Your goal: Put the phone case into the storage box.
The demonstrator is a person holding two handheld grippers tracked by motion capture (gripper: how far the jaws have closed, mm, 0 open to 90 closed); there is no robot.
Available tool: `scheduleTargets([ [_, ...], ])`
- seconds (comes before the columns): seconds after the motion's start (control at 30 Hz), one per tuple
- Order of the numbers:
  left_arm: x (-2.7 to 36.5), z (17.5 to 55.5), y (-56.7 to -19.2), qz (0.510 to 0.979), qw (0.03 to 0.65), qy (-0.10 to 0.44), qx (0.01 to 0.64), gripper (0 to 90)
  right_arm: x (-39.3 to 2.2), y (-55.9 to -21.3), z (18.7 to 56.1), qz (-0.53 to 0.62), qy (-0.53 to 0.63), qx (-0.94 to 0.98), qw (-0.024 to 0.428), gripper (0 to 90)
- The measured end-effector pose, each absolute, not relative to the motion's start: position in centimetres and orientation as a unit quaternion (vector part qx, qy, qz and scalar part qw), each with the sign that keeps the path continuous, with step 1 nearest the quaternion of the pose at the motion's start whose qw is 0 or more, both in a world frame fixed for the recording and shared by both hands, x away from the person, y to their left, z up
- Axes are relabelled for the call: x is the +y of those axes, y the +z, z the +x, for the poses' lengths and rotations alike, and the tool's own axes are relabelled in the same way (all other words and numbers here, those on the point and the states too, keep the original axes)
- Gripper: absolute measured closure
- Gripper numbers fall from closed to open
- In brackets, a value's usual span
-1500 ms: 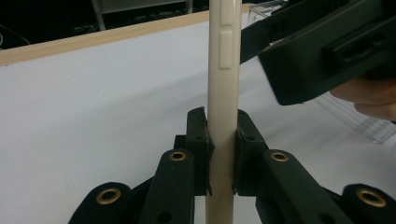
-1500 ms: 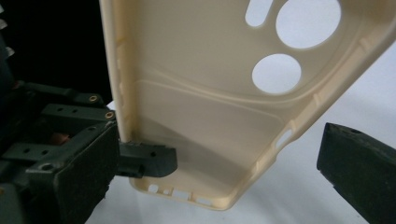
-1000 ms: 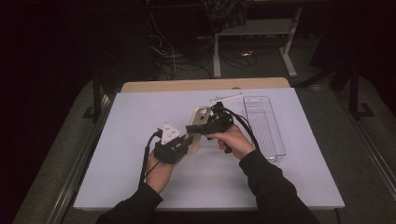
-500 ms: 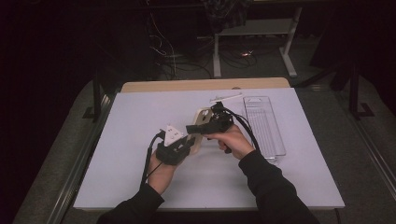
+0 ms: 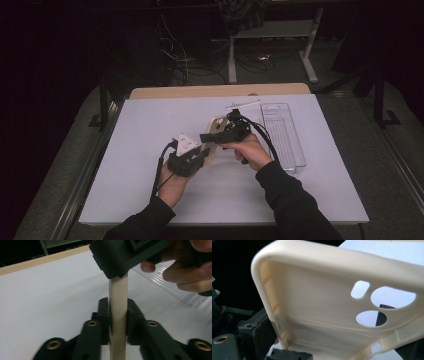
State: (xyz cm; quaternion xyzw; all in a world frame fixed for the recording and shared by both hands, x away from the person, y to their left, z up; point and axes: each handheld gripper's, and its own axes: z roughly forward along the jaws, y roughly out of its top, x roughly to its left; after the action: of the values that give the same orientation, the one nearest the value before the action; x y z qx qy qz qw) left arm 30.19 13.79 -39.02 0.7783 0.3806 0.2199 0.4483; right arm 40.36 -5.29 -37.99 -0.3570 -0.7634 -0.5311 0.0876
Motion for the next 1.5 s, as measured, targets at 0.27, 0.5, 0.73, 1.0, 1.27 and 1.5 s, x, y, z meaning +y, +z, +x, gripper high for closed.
scheduleTargets([
  [0.27, 14.1, 30.7, -38.6, 0.801, 0.432, 0.196, 0.366, 43.6, -5.5, -38.0, 40.4, -0.357, -0.525, -0.768, 0.077, 6.1],
  [0.5, 15.2, 31.2, -38.0, 0.821, 0.423, 0.149, 0.354, 25.6, -5.7, -38.0, 40.6, -0.358, -0.523, -0.77, 0.069, 6.3],
  [0.73, 16.5, 31.8, -37.8, 0.841, 0.417, 0.121, 0.323, 13.4, -5.9, -38.2, 40.7, -0.362, -0.52, -0.771, 0.069, 6.4],
  [1.0, 18.6, 31.8, -38.3, 0.858, 0.412, 0.117, 0.285, 4.4, -5.9, -38.1, 40.6, -0.363, -0.518, -0.771, 0.069, 6.6],
  [1.27, 21.5, 31.2, -39.9, 0.86, 0.415, 0.111, 0.276, 0.0, -6.2, -37.8, 40.6, -0.364, -0.517, -0.773, 0.062, 6.8],
  [1.5, 23.4, 30.3, -40.6, 0.86, 0.419, 0.111, 0.268, 0.0, -6.2, -37.8, 40.5, -0.361, -0.515, -0.775, 0.058, 6.8],
])
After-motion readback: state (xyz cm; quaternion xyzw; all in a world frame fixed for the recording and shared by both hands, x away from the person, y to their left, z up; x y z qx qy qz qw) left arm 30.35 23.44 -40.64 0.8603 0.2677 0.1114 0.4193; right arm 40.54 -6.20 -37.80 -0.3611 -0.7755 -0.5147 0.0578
